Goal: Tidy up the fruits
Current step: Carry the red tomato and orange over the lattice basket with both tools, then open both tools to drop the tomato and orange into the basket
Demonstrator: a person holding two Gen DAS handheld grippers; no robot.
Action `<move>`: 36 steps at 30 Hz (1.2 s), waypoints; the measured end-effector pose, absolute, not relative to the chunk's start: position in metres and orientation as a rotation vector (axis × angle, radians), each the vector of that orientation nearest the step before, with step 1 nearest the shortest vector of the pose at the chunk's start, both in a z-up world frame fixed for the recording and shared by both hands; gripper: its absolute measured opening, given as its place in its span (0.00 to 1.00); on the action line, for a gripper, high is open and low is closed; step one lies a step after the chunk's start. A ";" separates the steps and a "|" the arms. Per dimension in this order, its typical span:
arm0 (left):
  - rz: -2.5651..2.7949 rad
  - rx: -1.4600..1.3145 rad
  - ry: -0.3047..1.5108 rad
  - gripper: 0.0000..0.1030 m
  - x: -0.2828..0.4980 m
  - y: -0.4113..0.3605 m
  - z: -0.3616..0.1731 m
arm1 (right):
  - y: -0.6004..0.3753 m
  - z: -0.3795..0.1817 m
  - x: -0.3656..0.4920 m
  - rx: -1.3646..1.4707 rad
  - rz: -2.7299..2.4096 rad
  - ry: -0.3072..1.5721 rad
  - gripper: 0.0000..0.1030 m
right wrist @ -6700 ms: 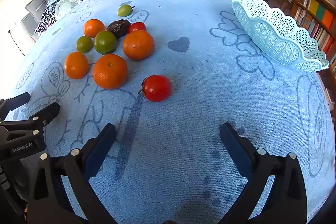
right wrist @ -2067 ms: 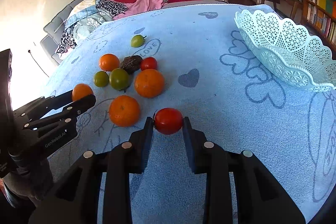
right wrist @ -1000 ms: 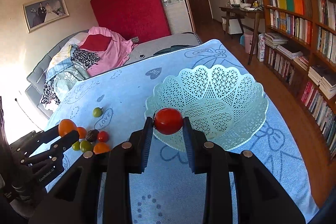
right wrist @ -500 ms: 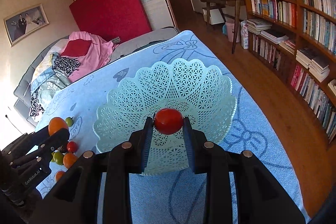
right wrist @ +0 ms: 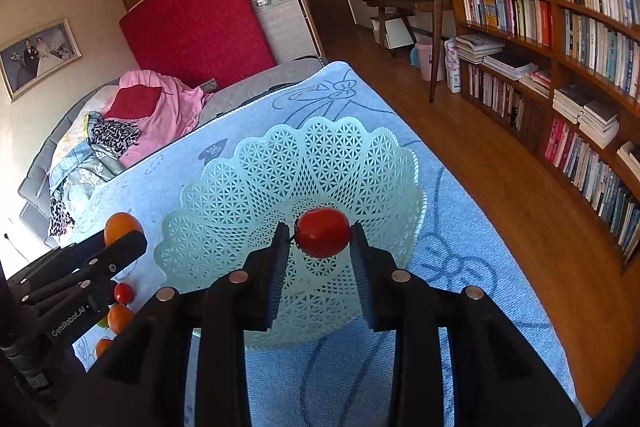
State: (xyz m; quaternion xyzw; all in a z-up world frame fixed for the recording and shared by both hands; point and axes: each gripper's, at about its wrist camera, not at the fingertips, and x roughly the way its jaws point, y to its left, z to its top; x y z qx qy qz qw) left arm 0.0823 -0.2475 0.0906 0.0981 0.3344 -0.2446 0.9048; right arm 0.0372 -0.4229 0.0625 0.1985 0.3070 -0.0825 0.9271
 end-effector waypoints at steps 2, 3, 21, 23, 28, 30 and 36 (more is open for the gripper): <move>-0.512 0.200 0.688 0.43 0.083 -0.250 0.091 | -0.424 0.062 0.037 0.411 -0.173 0.628 0.32; -0.514 0.199 0.688 0.43 0.083 -0.252 0.092 | -0.424 0.062 0.037 0.412 -0.174 0.626 0.32; -0.581 0.161 0.671 0.73 0.088 -0.281 0.097 | -0.437 0.075 0.020 0.440 -0.261 0.536 0.60; -0.578 0.145 0.652 0.79 0.088 -0.277 0.099 | -0.439 0.076 0.019 0.446 -0.269 0.527 0.62; -0.562 0.133 0.645 0.83 0.088 -0.271 0.101 | -0.442 0.076 0.017 0.463 -0.285 0.515 0.64; -0.544 0.144 0.631 0.85 0.087 -0.270 0.102 | -0.442 0.076 0.017 0.465 -0.288 0.515 0.65; -0.483 0.183 0.589 0.91 0.082 -0.267 0.104 | -0.441 0.076 0.016 0.466 -0.290 0.512 0.67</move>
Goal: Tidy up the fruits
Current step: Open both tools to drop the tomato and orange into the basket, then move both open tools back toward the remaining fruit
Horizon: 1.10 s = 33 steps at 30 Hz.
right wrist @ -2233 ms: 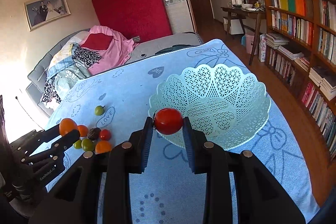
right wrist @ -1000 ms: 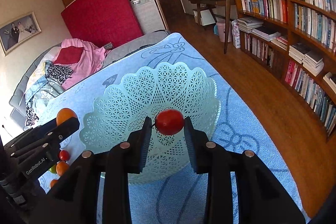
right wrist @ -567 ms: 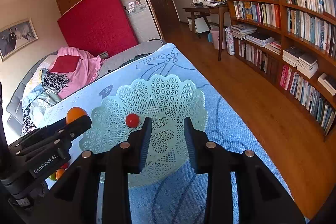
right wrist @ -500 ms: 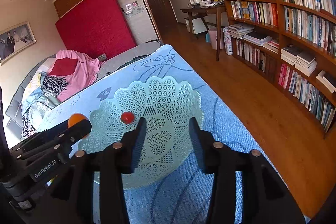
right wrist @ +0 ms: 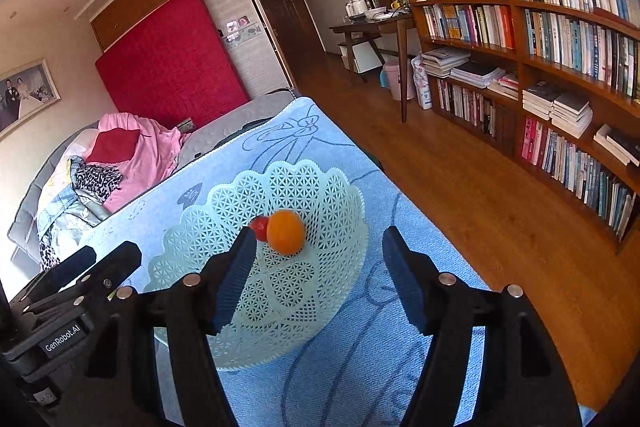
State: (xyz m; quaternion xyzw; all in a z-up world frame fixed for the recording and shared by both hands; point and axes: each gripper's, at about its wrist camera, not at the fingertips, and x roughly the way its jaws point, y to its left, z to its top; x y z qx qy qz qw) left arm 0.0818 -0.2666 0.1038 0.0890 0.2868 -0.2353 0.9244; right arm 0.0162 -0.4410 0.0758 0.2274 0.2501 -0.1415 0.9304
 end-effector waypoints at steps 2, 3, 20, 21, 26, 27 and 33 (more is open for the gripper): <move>-0.469 0.184 0.581 0.92 0.081 -0.264 0.105 | -0.440 0.075 0.017 0.463 -0.290 0.510 0.71; -0.459 0.186 0.578 0.92 0.081 -0.263 0.106 | -0.440 0.075 0.017 0.463 -0.289 0.509 0.71; -0.347 0.139 0.565 0.94 0.080 -0.219 0.120 | -0.408 0.086 0.013 0.413 -0.243 0.481 0.71; -0.343 0.136 0.565 0.94 0.080 -0.216 0.121 | -0.406 0.087 0.013 0.410 -0.237 0.482 0.71; -0.314 0.118 0.572 0.94 0.079 -0.200 0.122 | -0.393 0.086 0.014 0.388 -0.207 0.489 0.71; -0.308 0.114 0.577 0.94 0.079 -0.196 0.122 | -0.391 0.086 0.014 0.385 -0.203 0.490 0.71; -0.265 0.085 0.593 0.94 0.080 -0.169 0.121 | -0.372 0.085 0.017 0.362 -0.172 0.502 0.71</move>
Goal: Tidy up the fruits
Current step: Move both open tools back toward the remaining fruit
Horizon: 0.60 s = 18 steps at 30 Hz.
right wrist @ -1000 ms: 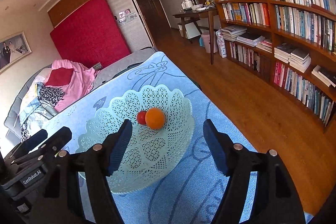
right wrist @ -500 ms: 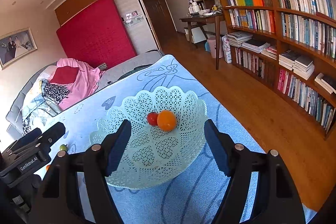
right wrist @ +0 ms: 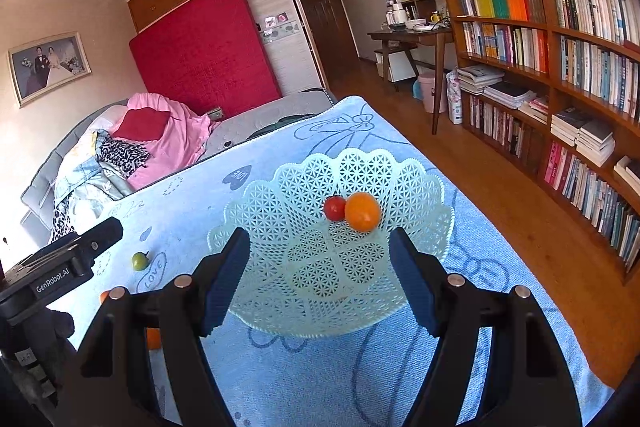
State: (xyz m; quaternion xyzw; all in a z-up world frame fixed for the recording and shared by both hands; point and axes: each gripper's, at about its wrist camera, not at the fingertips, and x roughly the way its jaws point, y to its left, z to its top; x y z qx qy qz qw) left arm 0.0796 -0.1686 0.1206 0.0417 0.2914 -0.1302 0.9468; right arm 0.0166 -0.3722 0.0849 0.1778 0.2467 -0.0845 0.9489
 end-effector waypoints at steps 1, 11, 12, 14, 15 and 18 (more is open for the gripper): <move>-0.257 0.081 0.593 0.94 0.079 -0.163 0.121 | -0.369 0.084 0.017 0.357 -0.165 0.506 0.71; -0.155 0.041 0.620 0.94 0.086 -0.106 0.117 | -0.340 0.079 0.021 0.318 -0.106 0.533 0.71; -0.145 0.039 0.623 0.94 0.087 -0.101 0.116 | -0.337 0.078 0.022 0.315 -0.100 0.537 0.71; -0.127 0.031 0.632 0.94 0.089 -0.090 0.115 | -0.331 0.077 0.024 0.312 -0.087 0.545 0.71; -0.118 0.026 0.636 0.94 0.089 -0.085 0.114 | -0.329 0.076 0.024 0.309 -0.081 0.549 0.71; -0.087 0.017 0.648 0.94 0.092 -0.071 0.111 | -0.320 0.073 0.025 0.303 -0.061 0.561 0.71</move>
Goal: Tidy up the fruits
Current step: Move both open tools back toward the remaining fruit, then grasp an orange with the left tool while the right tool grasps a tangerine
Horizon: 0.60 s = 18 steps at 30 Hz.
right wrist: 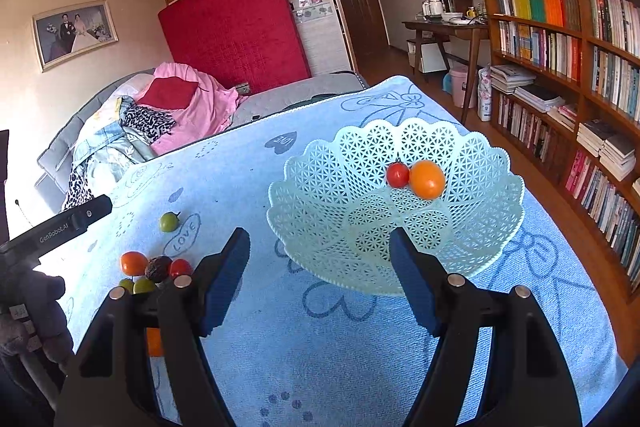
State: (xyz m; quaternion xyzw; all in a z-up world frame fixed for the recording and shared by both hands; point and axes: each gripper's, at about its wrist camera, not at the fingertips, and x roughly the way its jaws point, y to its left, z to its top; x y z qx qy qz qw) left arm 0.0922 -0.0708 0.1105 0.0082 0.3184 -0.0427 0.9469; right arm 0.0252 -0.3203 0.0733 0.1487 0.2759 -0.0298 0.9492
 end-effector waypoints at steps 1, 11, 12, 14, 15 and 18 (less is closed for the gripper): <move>-0.078 0.014 0.654 0.94 0.093 -0.066 0.109 | -0.318 0.072 0.026 0.301 -0.053 0.565 0.71; -0.023 0.009 0.735 0.94 0.107 -0.040 0.079 | -0.276 0.065 0.024 0.243 0.040 0.598 0.72; -0.024 0.008 0.742 0.94 0.109 -0.039 0.076 | -0.271 0.065 0.023 0.232 0.051 0.600 0.72; -0.019 0.012 0.753 0.94 0.112 -0.039 0.072 | -0.262 0.063 0.023 0.219 0.071 0.603 0.72; -0.020 0.014 0.757 0.94 0.113 -0.039 0.069 | -0.259 0.062 0.022 0.216 0.080 0.606 0.72; -0.022 0.026 0.771 0.94 0.116 -0.041 0.061 | -0.250 0.059 0.022 0.205 0.103 0.619 0.72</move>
